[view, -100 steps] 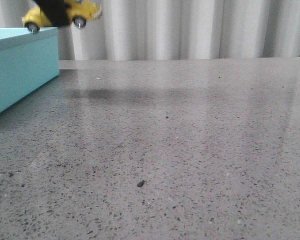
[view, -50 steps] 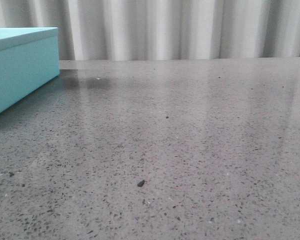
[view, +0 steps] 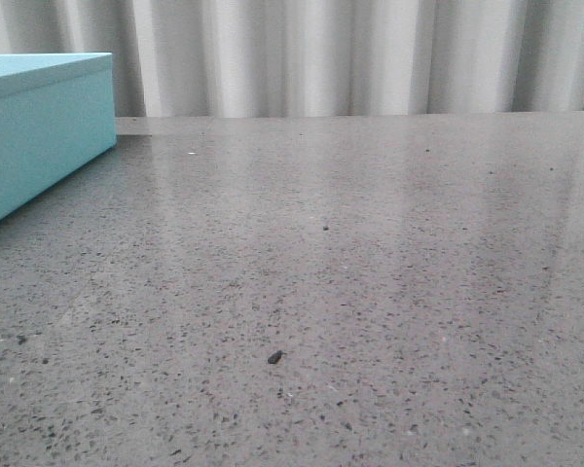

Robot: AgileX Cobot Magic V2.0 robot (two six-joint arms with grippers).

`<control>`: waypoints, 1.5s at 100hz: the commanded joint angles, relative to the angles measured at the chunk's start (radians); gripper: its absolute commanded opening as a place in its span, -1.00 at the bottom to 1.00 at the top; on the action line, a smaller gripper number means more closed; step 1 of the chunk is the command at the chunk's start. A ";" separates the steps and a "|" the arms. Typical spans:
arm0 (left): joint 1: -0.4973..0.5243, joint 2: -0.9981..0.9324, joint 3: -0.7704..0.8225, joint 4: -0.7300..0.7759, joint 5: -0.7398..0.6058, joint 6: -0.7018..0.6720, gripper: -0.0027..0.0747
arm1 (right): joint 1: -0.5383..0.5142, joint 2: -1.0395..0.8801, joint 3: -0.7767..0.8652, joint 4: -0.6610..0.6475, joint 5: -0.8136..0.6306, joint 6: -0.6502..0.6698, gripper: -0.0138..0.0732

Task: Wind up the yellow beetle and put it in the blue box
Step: 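Lower the beetle into the blue box and open the left gripper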

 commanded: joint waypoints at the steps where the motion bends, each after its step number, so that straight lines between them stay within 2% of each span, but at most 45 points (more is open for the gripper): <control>1: 0.013 -0.040 0.021 -0.032 0.003 -0.015 -0.83 | -0.003 0.004 -0.022 -0.006 -0.086 -0.001 -0.78; 36: 0.016 0.044 0.111 -0.065 0.001 -0.015 -0.79 | -0.003 0.004 -0.022 -0.006 -0.093 -0.001 -0.78; 41: 0.016 0.053 0.111 -0.072 0.003 -0.015 -0.71 | -0.003 0.004 -0.022 -0.006 -0.093 -0.001 -0.78; 48: 0.016 0.062 0.111 -0.091 0.003 -0.015 -0.48 | -0.003 0.004 -0.022 -0.006 -0.093 -0.001 -0.78; 52: 0.016 0.066 0.111 -0.098 -0.002 -0.015 -0.26 | -0.003 0.004 -0.022 -0.006 -0.093 -0.001 -0.78; 63: 0.016 0.071 0.111 -0.100 -0.009 -0.015 0.17 | -0.003 0.004 -0.022 -0.006 -0.093 -0.001 -0.78; 72: 0.016 0.071 0.111 -0.105 0.000 -0.015 0.30 | -0.003 0.004 -0.022 -0.006 -0.093 -0.001 -0.78; 92: 0.016 0.071 0.109 -0.105 0.005 -0.015 0.30 | -0.003 0.004 -0.022 -0.006 -0.093 -0.001 -0.78; 108: 0.016 0.057 0.109 -0.140 0.005 -0.015 0.27 | -0.003 0.003 -0.022 -0.013 -0.087 -0.001 -0.78; 115: 0.016 0.043 0.109 -0.146 0.005 -0.015 0.16 | -0.003 0.000 -0.022 -0.027 -0.087 -0.001 -0.78; 125: 0.016 0.007 0.109 -0.150 0.005 -0.015 -0.16 | -0.003 -0.017 -0.012 -0.059 -0.100 -0.001 -0.78; 142: 0.016 -0.076 0.109 -0.232 0.005 -0.015 -0.97 | -0.003 -0.104 0.069 -0.100 -0.178 -0.001 -0.78; 150: 0.016 -0.116 0.111 -0.255 0.005 -0.011 -0.99 | -0.003 -0.158 0.129 -0.133 -0.217 -0.001 -0.78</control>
